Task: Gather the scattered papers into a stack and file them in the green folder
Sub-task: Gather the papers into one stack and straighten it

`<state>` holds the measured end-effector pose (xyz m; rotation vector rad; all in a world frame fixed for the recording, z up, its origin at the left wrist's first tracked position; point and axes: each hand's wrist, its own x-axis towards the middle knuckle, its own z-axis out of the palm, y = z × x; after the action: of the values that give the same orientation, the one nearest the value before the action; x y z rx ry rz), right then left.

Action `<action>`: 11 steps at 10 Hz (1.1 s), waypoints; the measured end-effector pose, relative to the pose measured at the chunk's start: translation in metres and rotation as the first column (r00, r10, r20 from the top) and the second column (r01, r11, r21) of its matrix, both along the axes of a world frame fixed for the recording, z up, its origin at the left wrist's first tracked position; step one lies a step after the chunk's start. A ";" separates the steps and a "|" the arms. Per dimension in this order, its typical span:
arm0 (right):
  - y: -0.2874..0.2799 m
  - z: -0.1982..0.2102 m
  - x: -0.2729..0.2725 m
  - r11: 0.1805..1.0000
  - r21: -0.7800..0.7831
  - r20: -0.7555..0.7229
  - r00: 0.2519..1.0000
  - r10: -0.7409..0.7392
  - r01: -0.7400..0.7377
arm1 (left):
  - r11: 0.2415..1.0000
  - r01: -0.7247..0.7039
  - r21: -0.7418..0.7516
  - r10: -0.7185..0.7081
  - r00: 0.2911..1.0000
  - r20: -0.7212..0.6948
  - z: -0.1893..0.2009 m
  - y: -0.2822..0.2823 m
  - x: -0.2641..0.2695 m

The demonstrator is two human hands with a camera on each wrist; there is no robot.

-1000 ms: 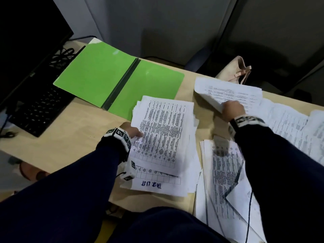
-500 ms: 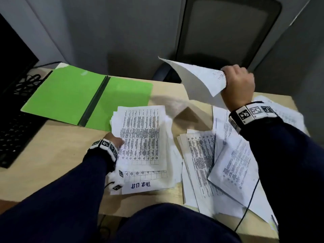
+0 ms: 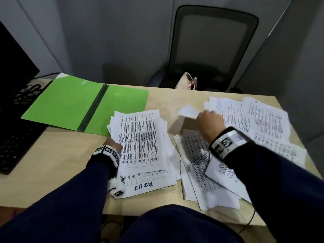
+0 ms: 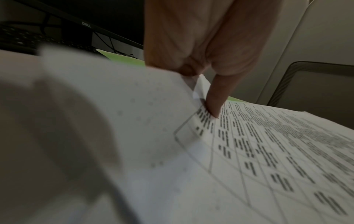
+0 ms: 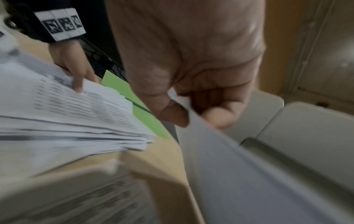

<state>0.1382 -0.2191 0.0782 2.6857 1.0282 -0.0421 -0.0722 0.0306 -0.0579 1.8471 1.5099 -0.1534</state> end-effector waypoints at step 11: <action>-0.005 -0.118 -0.055 0.935 -0.229 -0.302 0.893 -0.334 0.272 | 0.995 -0.014 -0.101 0.022 0.997 0.077 -0.012 0.003 -0.018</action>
<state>0.0835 -0.2240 -0.0395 2.6939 0.6319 -0.6453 -0.0900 0.0334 -0.0702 1.7398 1.4390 -0.1451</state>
